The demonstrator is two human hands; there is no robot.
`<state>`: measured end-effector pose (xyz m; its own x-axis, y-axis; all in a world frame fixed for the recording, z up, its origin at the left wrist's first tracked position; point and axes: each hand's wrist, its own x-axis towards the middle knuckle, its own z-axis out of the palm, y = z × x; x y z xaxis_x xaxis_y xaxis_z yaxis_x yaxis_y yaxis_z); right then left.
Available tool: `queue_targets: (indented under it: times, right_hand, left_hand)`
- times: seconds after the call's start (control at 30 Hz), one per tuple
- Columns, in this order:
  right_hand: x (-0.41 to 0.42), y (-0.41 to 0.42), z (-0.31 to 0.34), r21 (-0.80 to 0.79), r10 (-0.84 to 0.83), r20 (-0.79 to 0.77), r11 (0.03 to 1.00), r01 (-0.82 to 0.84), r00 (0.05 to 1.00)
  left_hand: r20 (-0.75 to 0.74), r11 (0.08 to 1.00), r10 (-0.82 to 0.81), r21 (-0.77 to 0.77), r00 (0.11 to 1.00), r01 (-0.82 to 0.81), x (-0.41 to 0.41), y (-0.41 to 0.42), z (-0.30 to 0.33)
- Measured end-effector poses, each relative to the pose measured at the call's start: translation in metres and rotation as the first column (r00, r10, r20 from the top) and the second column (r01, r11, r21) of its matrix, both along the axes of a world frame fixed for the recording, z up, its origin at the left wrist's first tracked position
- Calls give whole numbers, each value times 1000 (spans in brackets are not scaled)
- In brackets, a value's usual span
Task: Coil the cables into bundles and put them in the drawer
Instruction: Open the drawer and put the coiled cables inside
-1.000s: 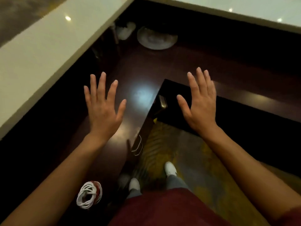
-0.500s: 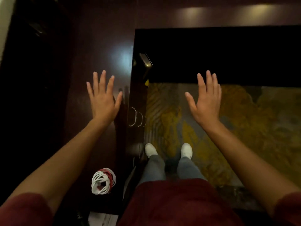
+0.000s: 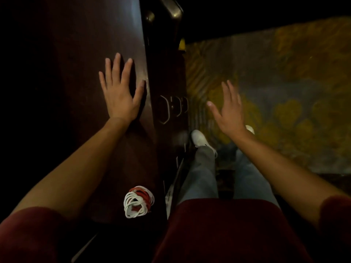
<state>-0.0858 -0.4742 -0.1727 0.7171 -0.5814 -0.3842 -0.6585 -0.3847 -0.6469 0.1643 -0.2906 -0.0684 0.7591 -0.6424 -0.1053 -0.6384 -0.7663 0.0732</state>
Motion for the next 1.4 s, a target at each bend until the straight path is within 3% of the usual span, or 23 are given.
queue_targets:
  times: [0.2,0.4,0.67,0.93,1.4]
  right_hand:
    - [53,59,-30,323,66,57,943,-81,996]
    - [103,79,-39,554,128,-44,829,-83,991]
    - [112,87,-47,695,44,-33,719,-9,998]
    - [105,80,-42,625,152,-36,775,-96,988]
    - [47,30,-35,644,66,-12,764,-42,998]
  left_hand:
    - [13,997,1,-74,1000,0,2,2,-7]
    - [14,995,4,-95,1000,-3,4,2,-8]
    - [19,991,15,-132,1000,-13,7,4,-14]
    - [25,991,-4,-131,1000,7,7,5,-15]
    - [-1,989,8,-147,1000,-8,3,4,-10]
